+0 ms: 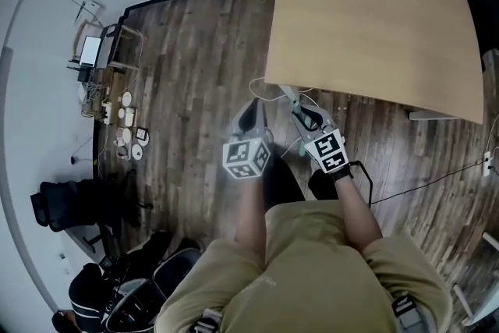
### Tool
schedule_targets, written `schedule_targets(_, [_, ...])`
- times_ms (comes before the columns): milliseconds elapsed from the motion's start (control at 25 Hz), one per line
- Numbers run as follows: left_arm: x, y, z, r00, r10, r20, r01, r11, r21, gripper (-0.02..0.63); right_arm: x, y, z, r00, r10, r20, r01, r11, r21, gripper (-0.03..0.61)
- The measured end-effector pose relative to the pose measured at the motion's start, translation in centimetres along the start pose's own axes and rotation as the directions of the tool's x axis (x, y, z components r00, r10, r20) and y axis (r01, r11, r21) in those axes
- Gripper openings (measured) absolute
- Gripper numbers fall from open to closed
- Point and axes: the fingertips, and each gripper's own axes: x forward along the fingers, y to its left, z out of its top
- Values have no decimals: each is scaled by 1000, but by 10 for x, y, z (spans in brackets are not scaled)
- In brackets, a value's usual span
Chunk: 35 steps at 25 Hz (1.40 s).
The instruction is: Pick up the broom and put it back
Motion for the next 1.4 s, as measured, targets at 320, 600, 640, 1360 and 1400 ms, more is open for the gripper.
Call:
schedule_targets(320, [27,10,-75,993,-49,-111,41,996,-78,2,27,0,-127,972,-5,-235,25,996,83,94])
schedule_targets(600, [49,60,-121,985,-12,-169,-13,990,-144,2,97,-14,-195,943,-9,-332,67,984,162,94])
schedule_targets(640, [52,62,-128,984,-18,-177,-7,990,-142,2,108,-15,-204,940,-12,-341,77,982,175,94])
schedule_targets(1360, [82,98,-165,962,-76,-263,37,988,-149,2,224,-49,-225,929,-35,-368,153,943,294,98])
schedule_targets(1400, [85,98,-165,961,-80,-264,42,988,-147,2,225,-49,-226,931,-34,-363,149,945,293,98])
